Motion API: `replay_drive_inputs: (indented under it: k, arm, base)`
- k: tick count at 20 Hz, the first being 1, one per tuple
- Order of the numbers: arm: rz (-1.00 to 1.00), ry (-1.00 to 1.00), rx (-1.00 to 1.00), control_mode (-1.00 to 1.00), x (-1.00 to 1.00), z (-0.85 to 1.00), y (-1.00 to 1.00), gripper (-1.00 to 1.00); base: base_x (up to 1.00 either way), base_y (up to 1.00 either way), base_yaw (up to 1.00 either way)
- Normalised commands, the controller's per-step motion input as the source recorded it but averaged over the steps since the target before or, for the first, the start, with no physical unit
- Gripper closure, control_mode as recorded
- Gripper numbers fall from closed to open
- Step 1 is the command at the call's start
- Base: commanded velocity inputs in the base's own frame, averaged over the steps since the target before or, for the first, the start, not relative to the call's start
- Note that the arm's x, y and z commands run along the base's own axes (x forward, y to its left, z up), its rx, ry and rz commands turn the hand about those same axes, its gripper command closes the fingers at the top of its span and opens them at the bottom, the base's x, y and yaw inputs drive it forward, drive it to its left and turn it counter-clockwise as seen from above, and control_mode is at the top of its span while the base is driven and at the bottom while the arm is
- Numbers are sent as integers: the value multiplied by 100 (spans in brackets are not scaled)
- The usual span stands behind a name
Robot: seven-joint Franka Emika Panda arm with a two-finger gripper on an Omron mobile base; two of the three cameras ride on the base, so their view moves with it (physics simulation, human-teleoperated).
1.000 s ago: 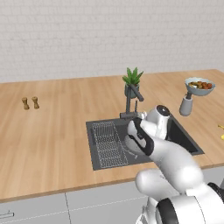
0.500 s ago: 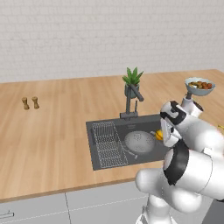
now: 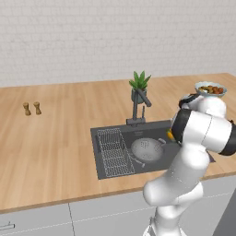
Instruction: Put the colander in the sink, put the banana, tangerine, peach in the colander, and turn on the sink faucet and pour water over the colander.
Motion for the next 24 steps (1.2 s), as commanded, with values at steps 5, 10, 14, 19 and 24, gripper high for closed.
replay_drive_inputs:
  k: [5,10,14,19,24]
  arm:
    - [1,0,0,-100,41,-36,0,100]
    - [0,-1,-2,-100,1,-54,8,100]
    - [0,0,-2,-100,13,-52,28,100]
    - [0,-1,0,-100,18,-35,31,100]
    - [0,-4,0,-100,0,-29,27,100]
  base:
    - [0,0,0]
    - [0,0,0]
    - [0,0,0]
    - [0,0,0]
    - [0,0,0]
